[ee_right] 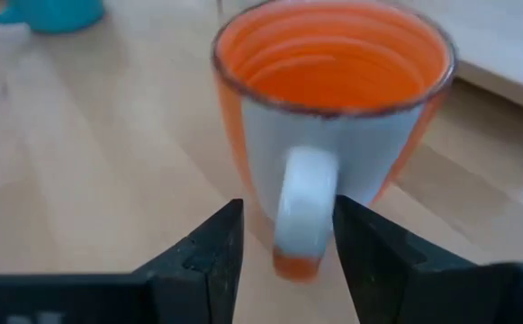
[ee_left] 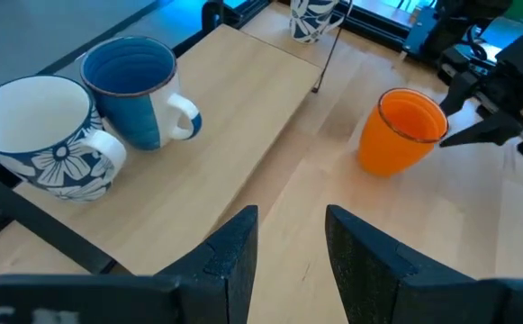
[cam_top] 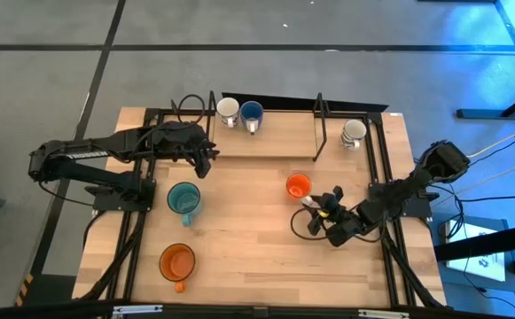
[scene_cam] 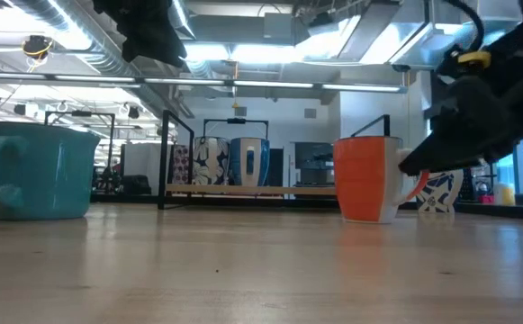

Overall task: Place coffee mugs
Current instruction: Put the right orange mug on the shelf

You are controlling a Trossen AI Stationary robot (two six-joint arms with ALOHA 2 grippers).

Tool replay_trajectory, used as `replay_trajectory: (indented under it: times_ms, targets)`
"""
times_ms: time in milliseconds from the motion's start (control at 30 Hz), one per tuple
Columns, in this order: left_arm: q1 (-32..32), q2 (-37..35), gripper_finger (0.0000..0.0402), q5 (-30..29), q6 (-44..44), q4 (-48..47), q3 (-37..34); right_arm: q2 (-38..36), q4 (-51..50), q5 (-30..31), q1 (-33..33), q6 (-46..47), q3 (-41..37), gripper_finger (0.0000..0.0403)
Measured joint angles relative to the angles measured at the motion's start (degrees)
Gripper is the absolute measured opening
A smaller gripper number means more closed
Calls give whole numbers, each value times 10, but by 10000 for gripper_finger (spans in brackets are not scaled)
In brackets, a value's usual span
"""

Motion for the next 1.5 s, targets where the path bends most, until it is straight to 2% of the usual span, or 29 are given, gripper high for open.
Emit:
replay_trajectory:
  times_ms: [133,367,600,933,1133,1300,1500]
  targets:
    - [0,0,126,0,0,0,0,4,1,1,-12,-1,0,131]
    - [0,0,126,-10,0,0,0,4,2,-3,-11,-11,0,30]
    - [0,0,126,-10,0,0,0,4,-19,-3,-19,-15,37,31]
    - [0,0,126,6,1,0,0,11,-184,46,-96,-9,203,31]
    - [0,0,126,21,1,0,0,80,-287,51,-177,-9,346,31]
    - [0,0,126,22,1,-1,0,156,-327,47,-246,-3,463,31]
    - [0,0,126,22,1,0,0,209,-384,53,-313,46,549,31]
